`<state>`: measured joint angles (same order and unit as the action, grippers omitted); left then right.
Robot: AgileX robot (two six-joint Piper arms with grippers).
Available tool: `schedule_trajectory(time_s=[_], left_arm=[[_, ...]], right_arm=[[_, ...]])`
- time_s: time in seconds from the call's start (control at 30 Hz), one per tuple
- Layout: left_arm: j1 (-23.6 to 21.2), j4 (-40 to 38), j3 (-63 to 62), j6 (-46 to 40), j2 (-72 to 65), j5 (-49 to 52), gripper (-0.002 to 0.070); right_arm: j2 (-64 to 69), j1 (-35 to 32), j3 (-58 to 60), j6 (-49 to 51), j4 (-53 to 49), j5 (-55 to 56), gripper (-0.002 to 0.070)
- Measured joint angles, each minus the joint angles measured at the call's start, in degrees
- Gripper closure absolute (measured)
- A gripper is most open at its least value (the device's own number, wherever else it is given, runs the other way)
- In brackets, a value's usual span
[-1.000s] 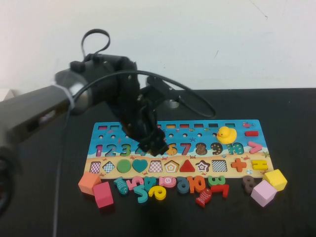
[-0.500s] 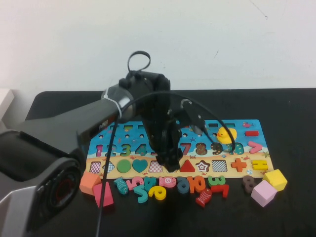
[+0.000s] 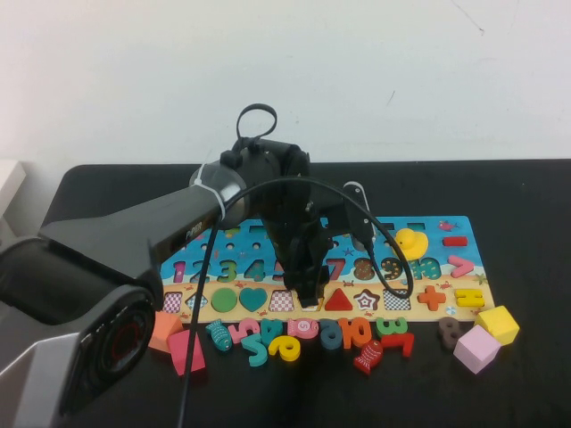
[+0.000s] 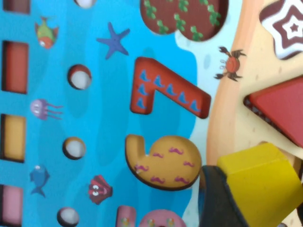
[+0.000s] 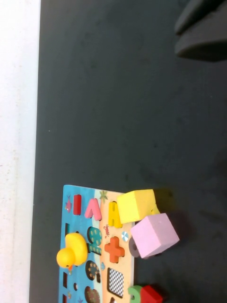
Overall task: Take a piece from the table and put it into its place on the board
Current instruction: Place the "Pentagon" into the hole of the Pentagon
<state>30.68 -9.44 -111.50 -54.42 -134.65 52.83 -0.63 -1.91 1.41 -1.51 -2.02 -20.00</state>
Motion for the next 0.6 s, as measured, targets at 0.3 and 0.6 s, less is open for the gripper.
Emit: schedule_trajectory(time_s=[0.3, 0.6], left_arm=[[0.0, -0.77, 0.0, -0.4, -2.11, 1.58, 0.0366], [0.0, -0.87, 0.0, -0.48, -2.25, 2.03, 0.0366]], right_arm=[[0.0, 0.0, 0.0, 0.0, 0.0, 0.0, 0.0657], [0.0, 0.0, 0.0, 0.0, 0.0, 0.0, 0.0657]])
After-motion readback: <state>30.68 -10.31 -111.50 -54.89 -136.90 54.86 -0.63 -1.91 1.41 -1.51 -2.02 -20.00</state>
